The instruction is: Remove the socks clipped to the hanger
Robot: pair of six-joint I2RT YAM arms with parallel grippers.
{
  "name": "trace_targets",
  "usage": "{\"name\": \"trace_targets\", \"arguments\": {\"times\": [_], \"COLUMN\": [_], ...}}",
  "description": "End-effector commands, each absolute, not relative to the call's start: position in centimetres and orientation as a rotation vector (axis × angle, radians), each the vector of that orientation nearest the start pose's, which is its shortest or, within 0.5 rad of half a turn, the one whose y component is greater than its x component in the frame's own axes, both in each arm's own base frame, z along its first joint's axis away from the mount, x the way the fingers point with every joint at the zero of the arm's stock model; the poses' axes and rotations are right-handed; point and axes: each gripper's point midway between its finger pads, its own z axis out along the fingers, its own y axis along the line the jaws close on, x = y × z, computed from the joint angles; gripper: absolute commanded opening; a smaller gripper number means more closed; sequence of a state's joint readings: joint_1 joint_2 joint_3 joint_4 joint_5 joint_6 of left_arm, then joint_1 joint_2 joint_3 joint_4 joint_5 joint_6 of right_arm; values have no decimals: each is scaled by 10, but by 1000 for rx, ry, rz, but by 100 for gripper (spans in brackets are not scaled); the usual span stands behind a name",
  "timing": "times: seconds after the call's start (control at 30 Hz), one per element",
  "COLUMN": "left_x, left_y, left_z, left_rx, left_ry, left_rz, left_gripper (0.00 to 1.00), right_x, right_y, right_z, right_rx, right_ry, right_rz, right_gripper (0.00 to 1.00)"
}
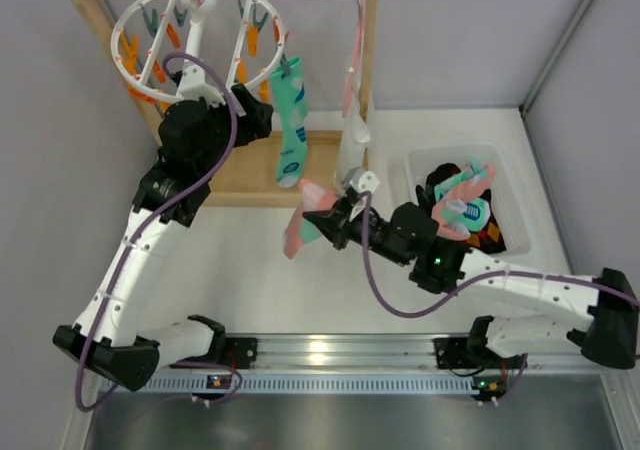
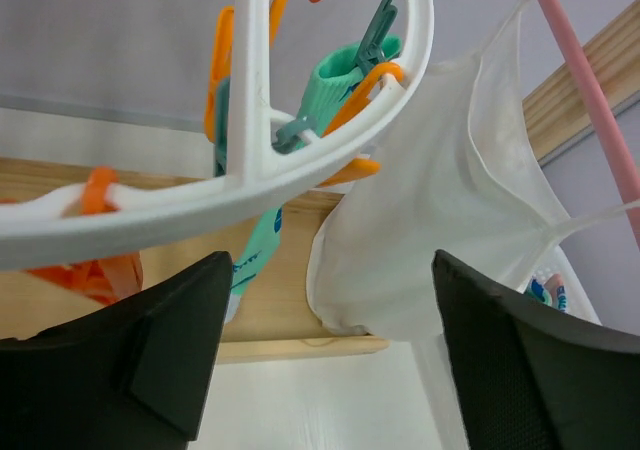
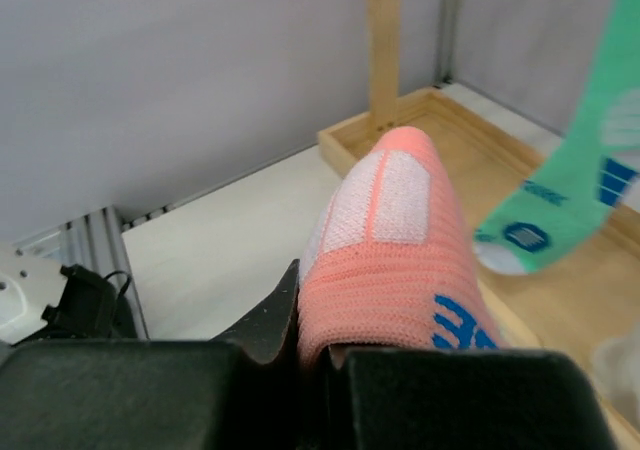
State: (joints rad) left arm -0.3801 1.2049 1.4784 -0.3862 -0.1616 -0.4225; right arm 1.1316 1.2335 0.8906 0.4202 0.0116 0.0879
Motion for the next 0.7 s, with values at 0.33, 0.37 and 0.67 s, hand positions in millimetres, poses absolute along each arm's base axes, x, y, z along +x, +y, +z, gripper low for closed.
{"name": "trace_targets", "arguments": {"times": [0.33,0.37,0.67], "left_x": [260,255,196], "left_y": [-130,-128,-82], "left_z": [445,427,388], "left_rx": [-81,-78,-82], "left_ry": [1517,1550,1607], "left_rz": [-735,-727,-556], "left_gripper": [98,98,98], "right_x": [292,303,388], "right_y": [129,119,56], "right_z": [306,312,195], "right_rx": [-91,-73,103], "right_ry": [1810,1820,2167], "right_rz": [228,188,81], "right_gripper": [0,0,0]}}
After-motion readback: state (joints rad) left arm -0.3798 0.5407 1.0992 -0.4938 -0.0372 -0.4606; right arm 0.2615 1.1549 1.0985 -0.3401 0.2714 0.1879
